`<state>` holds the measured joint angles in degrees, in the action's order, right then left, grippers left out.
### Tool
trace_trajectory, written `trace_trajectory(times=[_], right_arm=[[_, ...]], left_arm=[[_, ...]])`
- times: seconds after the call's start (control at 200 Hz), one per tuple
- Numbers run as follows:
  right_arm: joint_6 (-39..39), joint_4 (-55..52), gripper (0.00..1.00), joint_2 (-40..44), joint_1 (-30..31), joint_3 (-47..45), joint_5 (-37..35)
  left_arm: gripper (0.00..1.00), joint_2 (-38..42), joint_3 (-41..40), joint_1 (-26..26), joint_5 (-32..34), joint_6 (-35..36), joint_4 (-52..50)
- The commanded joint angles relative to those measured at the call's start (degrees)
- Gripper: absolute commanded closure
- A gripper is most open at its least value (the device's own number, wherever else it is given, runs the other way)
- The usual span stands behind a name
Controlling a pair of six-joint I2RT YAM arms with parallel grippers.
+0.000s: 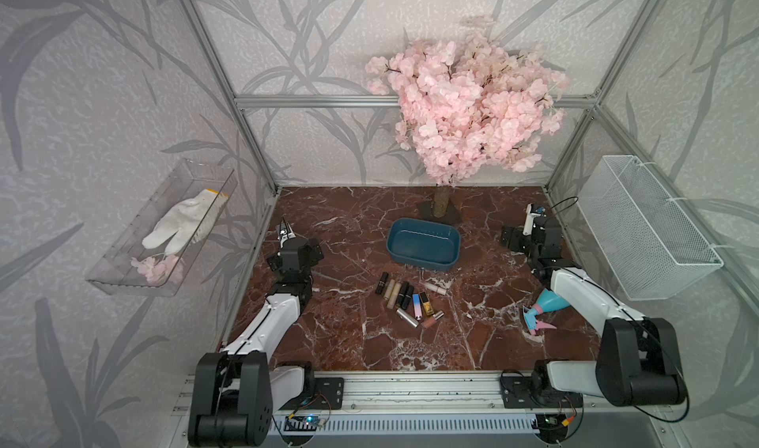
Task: Put the lipstick into the storage box
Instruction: Pick up the lipstick at the center of the board.
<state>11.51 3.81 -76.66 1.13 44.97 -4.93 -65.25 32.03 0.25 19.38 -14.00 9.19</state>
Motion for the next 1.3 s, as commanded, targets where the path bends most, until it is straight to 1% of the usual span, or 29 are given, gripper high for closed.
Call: trace_trajectory(times=[0.0, 0.07, 0.15, 0.26, 0.33, 0.505, 0.765, 0.91, 1.12, 1.295], right_arm=[[5.7, -18.0, 0.01, 0.5, -0.2, 4.2, 5.3], [6.2, -20.9, 0.01, 0.7, -0.2, 6.0, 11.2], [7.6, -24.1, 0.01, 1.2, 0.1, 7.8, 15.2], [8.1, -27.9, 0.01, 2.4, 1.3, 9.6, 18.2], [7.2, -30.2, 0.01, 3.2, 2.7, 10.6, 19.9], [6.9, -34.2, 0.01, 5.7, 7.8, 10.8, 20.5], [9.6, -36.3, 0.01, 8.5, 14.3, 8.5, 20.1], [11.3, -37.8, 0.01, 9.2, 18.1, 7.6, 19.3], [13.8, -40.0, 0.01, 9.3, 22.9, 6.2, 17.5], [12.8, -40.6, 0.00, 9.1, 25.3, 5.0, 17.1]], left_arm=[[0.00, 2.4, 3.0, -1.6, -3.3, -4.2, -14.8], [0.00, 3.4, 3.6, -2.9, -8.0, -4.5, -16.5], [0.00, 4.3, 4.1, -5.1, -10.7, -5.9, -17.5], [0.00, 5.6, 4.8, -7.7, -12.5, -7.7, -18.9], [0.00, 6.8, 5.0, -9.3, -15.3, -8.4, -19.8], [0.00, 10.8, 3.5, -11.9, -22.2, -11.9, -21.2], [0.00, 16.6, 0.6, -13.8, -27.2, -14.7, -25.3], [0.00, 18.3, -0.6, -15.0, -30.0, -16.3, -26.1], [0.00, 19.1, -1.6, -16.9, -31.8, -17.9, -27.3], [0.00, 17.9, -1.9, -21.1, -31.6, -19.3, -27.1]])
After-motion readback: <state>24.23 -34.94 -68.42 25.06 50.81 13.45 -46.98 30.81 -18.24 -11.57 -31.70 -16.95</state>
